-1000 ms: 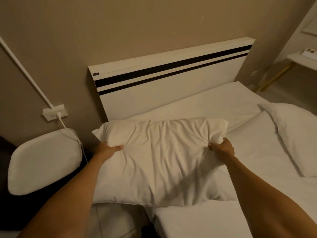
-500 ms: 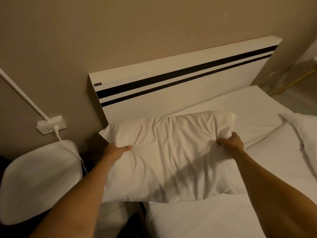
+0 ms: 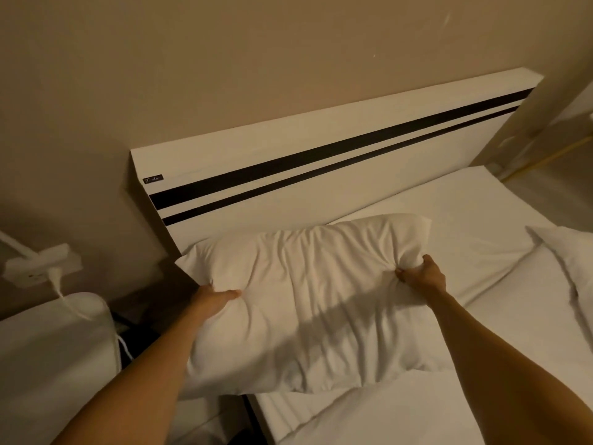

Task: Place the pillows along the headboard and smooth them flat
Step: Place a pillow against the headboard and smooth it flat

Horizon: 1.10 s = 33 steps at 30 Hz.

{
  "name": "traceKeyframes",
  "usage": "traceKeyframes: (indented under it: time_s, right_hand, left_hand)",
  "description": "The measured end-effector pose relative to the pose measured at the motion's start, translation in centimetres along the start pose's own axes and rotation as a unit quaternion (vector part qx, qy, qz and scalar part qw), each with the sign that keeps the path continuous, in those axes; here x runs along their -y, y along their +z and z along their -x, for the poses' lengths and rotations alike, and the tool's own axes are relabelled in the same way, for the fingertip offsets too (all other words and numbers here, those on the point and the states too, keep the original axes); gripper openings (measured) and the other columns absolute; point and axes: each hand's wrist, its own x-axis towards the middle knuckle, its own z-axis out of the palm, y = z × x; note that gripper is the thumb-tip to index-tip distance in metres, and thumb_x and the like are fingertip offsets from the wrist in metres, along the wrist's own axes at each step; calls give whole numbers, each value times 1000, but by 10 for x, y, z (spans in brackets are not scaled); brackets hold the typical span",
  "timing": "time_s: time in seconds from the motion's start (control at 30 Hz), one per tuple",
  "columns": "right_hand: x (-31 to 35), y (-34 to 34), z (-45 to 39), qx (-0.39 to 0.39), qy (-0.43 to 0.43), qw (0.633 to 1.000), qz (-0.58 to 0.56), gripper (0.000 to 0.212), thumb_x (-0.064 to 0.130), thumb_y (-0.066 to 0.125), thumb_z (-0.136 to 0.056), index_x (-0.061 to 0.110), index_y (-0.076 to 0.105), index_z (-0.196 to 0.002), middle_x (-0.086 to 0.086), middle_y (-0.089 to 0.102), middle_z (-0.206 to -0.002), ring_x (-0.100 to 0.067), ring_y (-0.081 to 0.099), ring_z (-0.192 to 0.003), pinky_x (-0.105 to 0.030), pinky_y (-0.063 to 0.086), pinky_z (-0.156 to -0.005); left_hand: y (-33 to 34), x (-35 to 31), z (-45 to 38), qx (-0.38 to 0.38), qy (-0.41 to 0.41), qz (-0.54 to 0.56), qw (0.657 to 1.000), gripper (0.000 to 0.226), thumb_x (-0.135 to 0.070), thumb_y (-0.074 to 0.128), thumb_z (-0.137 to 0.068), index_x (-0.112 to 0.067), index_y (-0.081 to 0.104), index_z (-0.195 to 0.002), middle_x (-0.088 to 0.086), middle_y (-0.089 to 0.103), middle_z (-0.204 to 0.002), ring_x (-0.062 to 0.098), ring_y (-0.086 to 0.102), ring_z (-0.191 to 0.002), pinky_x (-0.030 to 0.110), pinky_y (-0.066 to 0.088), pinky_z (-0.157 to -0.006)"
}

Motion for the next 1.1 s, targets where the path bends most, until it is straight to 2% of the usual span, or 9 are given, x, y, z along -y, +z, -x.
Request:
traceKeyframes:
  time_s: [0.2, 0.33, 0.47, 0.6, 0.73, 0.87, 0.97, 1.03, 1.1]
  right_hand:
    - [14, 13, -67, 21, -30, 999, 29, 82, 37, 74, -79, 10, 32, -145, -17, 50, -140, -40, 44, -130, -44, 38, -105]
    - [22, 19, -124, 32, -40, 997, 56, 82, 39, 72, -80, 14, 30, -146, -17, 48, -142, -40, 43, -130, -45, 36, -106]
    - [32, 33, -180, 44, -58, 995, 66, 84, 37, 72, -81, 14, 27, -148, -17, 44, -145, -41, 41, -133, -45, 35, -108]
    - [40, 57, -218, 53, -81, 993, 68, 81, 33, 71, -83, 11, 27, -147, -20, 44, -144, -42, 41, -132, -46, 35, -108]
    - [34, 86, -245, 58, -94, 991, 77, 64, 32, 64, -88, 8, 34, -139, -23, 51, -135, -44, 46, -125, -44, 41, -99]
    - [11, 115, -267, 101, -94, 990, 40, 65, 30, 55, -94, 18, 24, -150, -21, 45, -144, -43, 43, -130, -44, 38, -105]
    - [-7, 131, -272, 142, -108, 982, 69, 66, 29, 52, -96, 20, 19, -153, -19, 38, -150, -43, 40, -133, -48, 35, -111]
    - [-14, 139, -269, 147, -127, 977, 92, 61, 28, 52, -96, 15, 24, -150, -20, 38, -147, -44, 44, -129, -50, 38, -108]
    - [-19, 142, -267, 134, -156, 972, 117, 50, 25, 51, -96, 8, 36, -140, -23, 40, -139, -46, 49, -121, -47, 42, -99]
  left_hand:
    - [36, -10, -30, -9, -23, 32, 999, 93, -42, 73, -80, -5, 26, -151, 16, 31, -155, 35, 34, -140, 43, 30, -116]
    - [73, -18, -52, -44, -27, 69, 996, 78, -33, 75, -81, -1, 39, -143, 18, 43, -147, 34, 44, -133, 37, 35, -109]
    - [100, -22, -80, -85, -24, 120, 989, 75, -31, 79, -76, 0, 47, -137, 19, 49, -142, 34, 48, -129, 36, 40, -104]
    - [121, -17, -105, -115, -43, 117, 986, 87, -41, 78, -75, -1, 39, -142, 17, 45, -146, 34, 46, -132, 34, 38, -106]
    - [146, 4, -121, -119, -63, 138, 981, 76, -40, 75, -78, -8, 45, -140, 12, 52, -140, 33, 52, -124, 30, 41, -96]
    - [159, 27, -135, -121, -64, 138, 981, 82, -48, 72, -79, -13, 38, -145, 10, 49, -144, 32, 48, -130, 37, 39, -109]
    - [162, 35, -141, -117, -51, 139, 982, 87, -50, 72, -78, -12, 35, -147, 9, 46, -147, 29, 46, -133, 35, 36, -112]
    - [164, 37, -142, -118, -44, 137, 983, 88, -50, 71, -79, -12, 33, -148, 9, 45, -148, 29, 46, -132, 33, 36, -111]
    - [167, 36, -139, -133, -46, 125, 982, 91, -52, 70, -79, -9, 30, -148, 11, 45, -147, 30, 46, -132, 33, 36, -108]
